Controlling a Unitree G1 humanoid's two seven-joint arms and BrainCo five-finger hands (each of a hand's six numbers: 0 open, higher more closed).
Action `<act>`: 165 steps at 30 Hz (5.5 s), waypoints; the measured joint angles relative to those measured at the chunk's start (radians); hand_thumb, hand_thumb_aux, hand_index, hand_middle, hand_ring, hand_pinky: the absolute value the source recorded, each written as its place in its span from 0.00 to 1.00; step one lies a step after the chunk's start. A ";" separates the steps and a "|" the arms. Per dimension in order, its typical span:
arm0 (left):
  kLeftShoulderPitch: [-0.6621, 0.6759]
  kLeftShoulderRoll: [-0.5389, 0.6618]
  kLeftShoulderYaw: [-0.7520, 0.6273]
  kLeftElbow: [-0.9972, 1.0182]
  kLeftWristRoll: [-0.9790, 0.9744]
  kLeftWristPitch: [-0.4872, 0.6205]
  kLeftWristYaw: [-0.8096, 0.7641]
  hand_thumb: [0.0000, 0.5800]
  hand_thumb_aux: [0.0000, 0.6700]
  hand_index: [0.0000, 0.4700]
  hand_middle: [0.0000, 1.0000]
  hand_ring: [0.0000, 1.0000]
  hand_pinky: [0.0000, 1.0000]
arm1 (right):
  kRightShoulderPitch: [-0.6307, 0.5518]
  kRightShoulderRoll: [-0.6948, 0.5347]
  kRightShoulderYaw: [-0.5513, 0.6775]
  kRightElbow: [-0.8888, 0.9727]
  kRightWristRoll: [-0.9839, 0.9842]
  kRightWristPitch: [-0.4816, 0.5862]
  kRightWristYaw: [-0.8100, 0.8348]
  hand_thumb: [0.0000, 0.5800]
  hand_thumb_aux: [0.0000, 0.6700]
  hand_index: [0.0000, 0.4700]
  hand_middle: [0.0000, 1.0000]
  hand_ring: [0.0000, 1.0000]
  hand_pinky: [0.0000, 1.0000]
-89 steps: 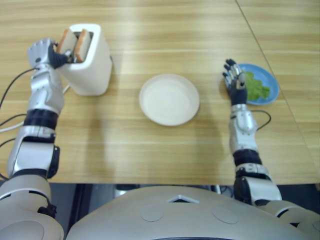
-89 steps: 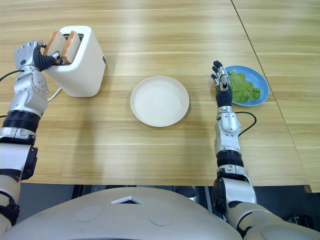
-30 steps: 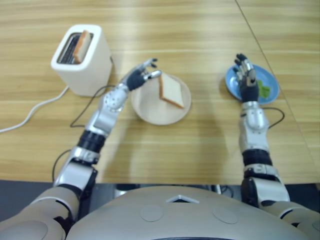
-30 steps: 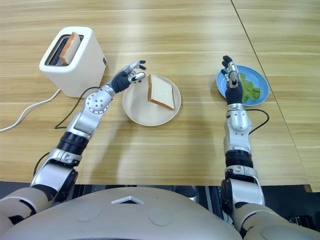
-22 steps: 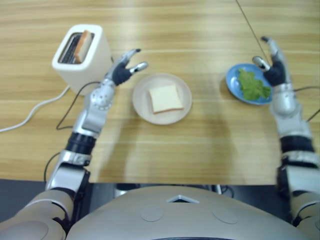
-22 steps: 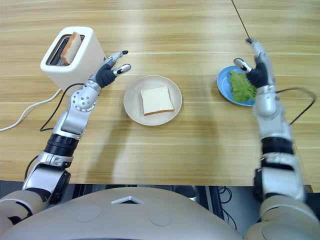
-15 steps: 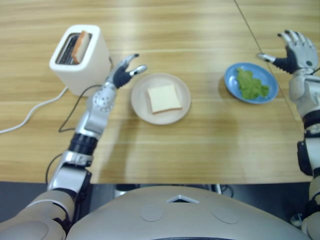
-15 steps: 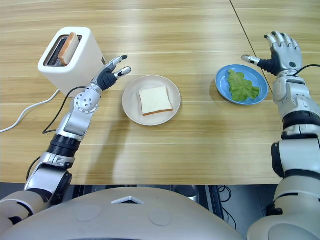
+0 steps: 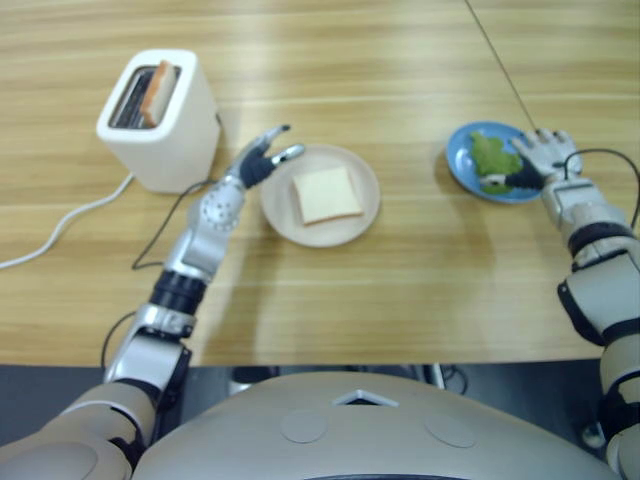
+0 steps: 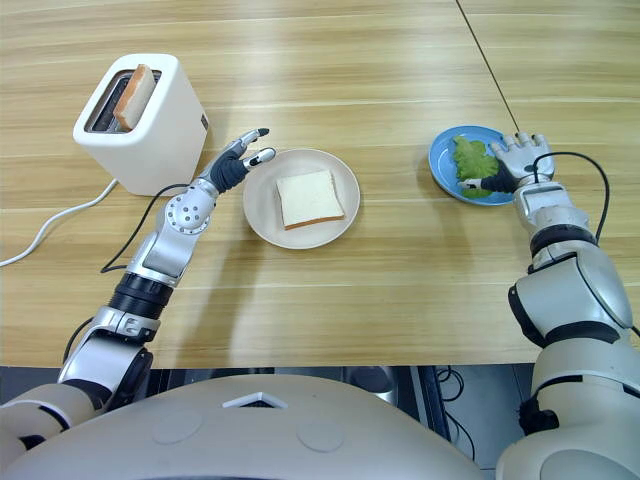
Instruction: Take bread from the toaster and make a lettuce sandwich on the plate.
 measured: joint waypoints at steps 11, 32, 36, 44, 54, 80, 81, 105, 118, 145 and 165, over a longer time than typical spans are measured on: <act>0.002 0.000 0.000 0.000 0.000 0.000 -0.004 0.00 0.00 0.00 0.00 0.00 0.00 | 0.023 0.000 -0.001 0.006 0.076 0.004 0.043 1.00 1.00 0.98 0.00 0.00 0.00; -0.022 -0.032 0.174 0.001 -0.150 -0.097 0.114 0.00 0.00 0.00 0.00 0.00 0.00 | 0.166 -0.180 -0.215 -0.516 0.255 -0.209 -0.171 1.00 1.00 0.98 1.00 1.00 1.00; -0.037 -0.046 0.210 0.024 -0.202 -0.126 0.125 0.00 0.00 0.00 0.00 0.00 0.00 | 0.317 -0.172 -0.286 -0.886 0.261 -0.151 -0.119 1.00 1.00 0.98 1.00 1.00 1.00; -0.061 -0.085 0.233 0.118 -0.287 -0.175 0.113 0.00 0.00 0.00 0.00 0.00 0.00 | 0.369 0.091 -0.223 -1.223 0.190 -0.086 0.046 1.00 1.00 0.98 1.00 1.00 1.00; -0.066 -0.090 0.227 0.146 -0.292 -0.190 0.112 0.00 0.00 0.00 0.00 0.00 0.00 | 0.357 0.233 -0.080 -0.934 0.121 -0.151 0.083 1.00 1.00 0.98 1.00 1.00 1.00; 0.020 0.090 0.311 -0.333 0.076 -0.158 0.324 0.00 0.00 0.00 0.00 0.00 0.00 | 0.497 0.058 -0.323 -1.283 0.150 -0.120 0.169 0.00 0.00 0.00 0.00 0.00 0.00; 0.020 0.121 0.326 -0.358 0.130 -0.119 0.338 0.00 0.00 0.00 0.00 0.00 0.00 | 0.500 0.058 -0.341 -1.300 0.156 -0.115 0.170 0.00 0.00 0.00 0.00 0.00 0.00; -0.181 0.250 0.196 0.326 0.287 0.224 0.322 1.00 1.00 0.98 1.00 1.00 1.00 | 0.526 0.116 -0.388 -1.292 0.187 -0.114 0.190 0.00 0.00 0.00 0.00 0.00 0.00; -0.122 0.255 0.229 0.066 0.243 0.084 0.531 1.00 1.00 0.98 1.00 1.00 1.00 | 0.526 0.117 -0.388 -1.287 0.186 -0.111 0.190 0.00 0.00 0.00 0.00 0.00 0.00; -0.196 -0.155 0.165 0.485 -0.566 -0.064 -0.306 1.00 1.00 0.98 1.00 1.00 1.00 | 0.523 0.140 -0.487 -1.149 0.410 -0.211 0.198 0.00 0.00 0.00 0.00 0.00 0.00; -0.292 -0.141 0.137 0.745 -0.407 -0.099 -0.229 1.00 1.00 0.98 1.00 1.00 1.00 | 0.429 0.155 -0.193 -1.139 0.076 -0.252 0.241 0.00 0.00 0.00 0.00 0.00 0.00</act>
